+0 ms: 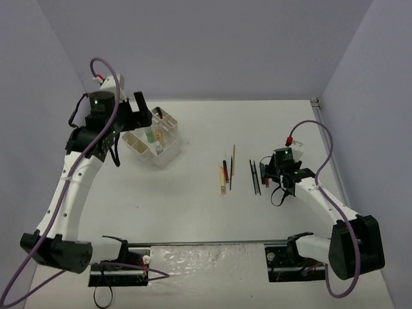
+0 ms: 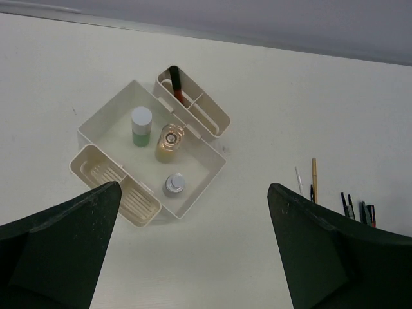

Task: Organize the makeup

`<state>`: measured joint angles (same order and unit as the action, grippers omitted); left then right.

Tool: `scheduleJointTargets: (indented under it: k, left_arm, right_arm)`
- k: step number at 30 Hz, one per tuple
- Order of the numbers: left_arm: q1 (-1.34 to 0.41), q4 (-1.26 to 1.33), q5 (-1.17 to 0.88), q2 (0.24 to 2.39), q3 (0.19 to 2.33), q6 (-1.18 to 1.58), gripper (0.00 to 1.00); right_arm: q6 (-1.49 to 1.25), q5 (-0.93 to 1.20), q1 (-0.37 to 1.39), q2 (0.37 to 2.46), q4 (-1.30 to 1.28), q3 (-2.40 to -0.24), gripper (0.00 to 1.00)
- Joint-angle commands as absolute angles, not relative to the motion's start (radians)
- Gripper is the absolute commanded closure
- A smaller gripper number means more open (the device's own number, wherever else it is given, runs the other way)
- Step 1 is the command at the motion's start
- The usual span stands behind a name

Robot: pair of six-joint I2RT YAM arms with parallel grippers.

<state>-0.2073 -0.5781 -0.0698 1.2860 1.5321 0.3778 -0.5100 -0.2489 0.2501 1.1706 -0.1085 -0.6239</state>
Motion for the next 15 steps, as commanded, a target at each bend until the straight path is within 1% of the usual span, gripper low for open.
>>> scheduleJointTargets:
  k: [1,4,6,11,15]
  left_arm:
    - [-0.212,-0.575,-0.106,1.118,1.345,0.358,0.03]
    - [-0.213,-0.546,-0.101,1.038,1.231,0.344,0.03]
    - [-0.213,-0.539,-0.097,0.988,1.158,0.338,0.03]
    - [-0.212,-0.521,-0.089,0.917,1.053,0.325,0.03]
    - [-0.212,-0.525,-0.083,0.89,1.033,0.322,0.03]
  right_arm:
    - [-0.462,-0.181,0.215,1.27,-0.078,-0.661,0.5]
    - [-0.446,-0.148,0.191,1.319,-0.053,-0.674,0.56]
    - [-0.437,-0.107,0.189,1.343,-0.03,-0.676,0.58]
    - [-0.409,-0.089,0.187,1.383,-0.011,-0.685,0.57]
    - [-0.4,-0.069,0.184,1.41,-0.011,-0.695,0.57]
